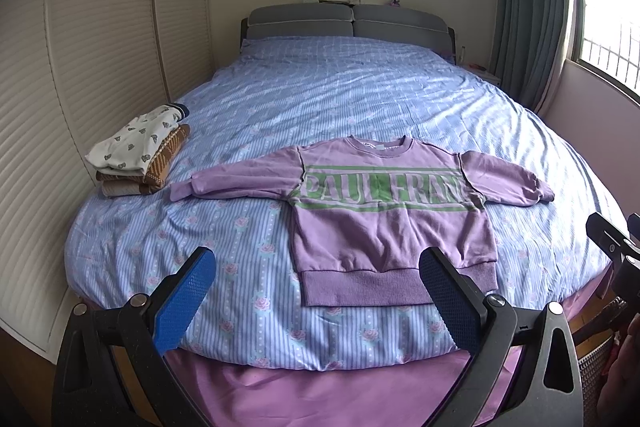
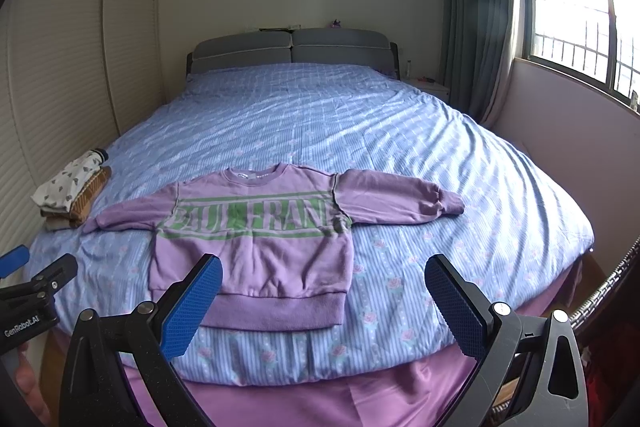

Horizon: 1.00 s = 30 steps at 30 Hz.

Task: Fold small clothes

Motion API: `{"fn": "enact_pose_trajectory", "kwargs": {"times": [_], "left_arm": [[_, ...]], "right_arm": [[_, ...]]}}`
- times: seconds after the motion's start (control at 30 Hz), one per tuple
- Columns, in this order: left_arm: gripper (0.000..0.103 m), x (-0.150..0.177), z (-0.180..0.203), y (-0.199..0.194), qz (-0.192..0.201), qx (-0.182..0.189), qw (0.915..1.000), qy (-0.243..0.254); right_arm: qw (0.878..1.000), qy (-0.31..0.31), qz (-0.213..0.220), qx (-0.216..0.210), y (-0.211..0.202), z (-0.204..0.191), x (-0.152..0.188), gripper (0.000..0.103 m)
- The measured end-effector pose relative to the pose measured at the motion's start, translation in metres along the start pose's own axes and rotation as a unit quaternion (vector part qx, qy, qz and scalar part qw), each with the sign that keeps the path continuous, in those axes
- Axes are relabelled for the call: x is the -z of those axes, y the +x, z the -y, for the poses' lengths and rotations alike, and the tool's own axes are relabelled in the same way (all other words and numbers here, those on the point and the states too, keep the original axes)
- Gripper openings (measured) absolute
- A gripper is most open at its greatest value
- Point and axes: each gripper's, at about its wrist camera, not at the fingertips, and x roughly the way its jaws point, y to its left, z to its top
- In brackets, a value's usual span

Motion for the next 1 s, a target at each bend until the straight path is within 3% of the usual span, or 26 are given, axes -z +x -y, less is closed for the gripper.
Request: {"fn": "enact_pose_trajectory", "kwargs": {"times": [1.0], "left_arm": [[0.103,0.0009,-0.0028,0.0001,0.001,0.000,1.0000,-0.001]], "right_arm": [[1.000,0.004,-0.006,-0.001,0.0033,0.0004,0.0042,0.102]]}}
